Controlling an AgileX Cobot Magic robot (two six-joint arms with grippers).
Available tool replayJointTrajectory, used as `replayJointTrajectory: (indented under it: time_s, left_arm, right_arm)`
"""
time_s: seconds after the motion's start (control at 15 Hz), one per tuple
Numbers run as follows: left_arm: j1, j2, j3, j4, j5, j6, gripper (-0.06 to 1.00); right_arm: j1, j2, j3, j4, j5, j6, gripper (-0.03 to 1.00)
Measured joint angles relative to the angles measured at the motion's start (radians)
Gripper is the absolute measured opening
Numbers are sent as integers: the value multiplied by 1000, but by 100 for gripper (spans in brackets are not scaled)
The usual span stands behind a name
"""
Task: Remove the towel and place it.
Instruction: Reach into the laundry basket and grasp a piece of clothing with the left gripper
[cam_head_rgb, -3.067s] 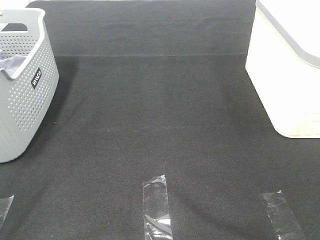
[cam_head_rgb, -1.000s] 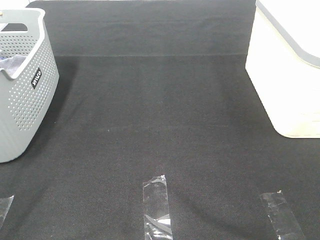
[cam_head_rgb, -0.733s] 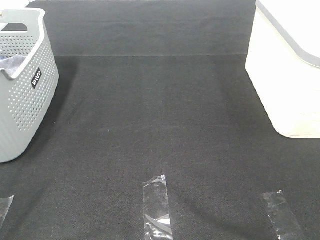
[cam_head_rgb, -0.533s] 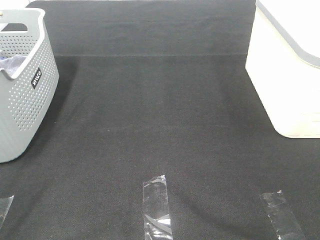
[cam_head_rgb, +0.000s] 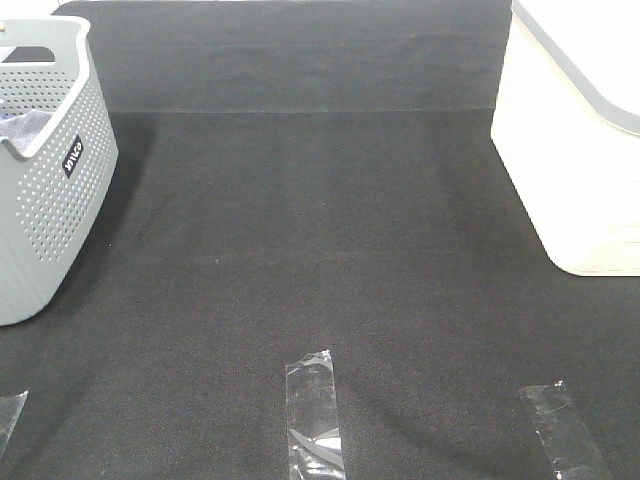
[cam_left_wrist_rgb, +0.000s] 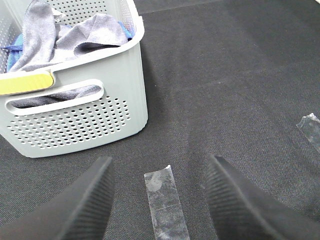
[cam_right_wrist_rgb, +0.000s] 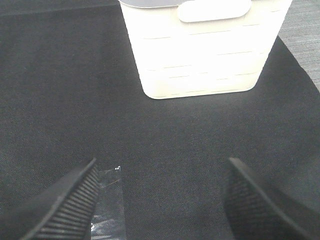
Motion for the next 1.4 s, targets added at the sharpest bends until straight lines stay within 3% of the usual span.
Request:
replayJointTrajectory:
  time_s: [0.93, 1.2, 1.4]
  left_arm:
    - [0, 1, -7, 12, -15, 0, 54]
    - [0, 144, -23, 74, -293, -33, 54]
    - [0, 414, -53, 157, -493, -122, 54]
  right_arm:
    - [0, 0, 0, 0, 0, 0, 66]
    - [0, 0, 0, 0, 0, 0, 66]
    - [0, 0, 0, 0, 0, 0, 66]
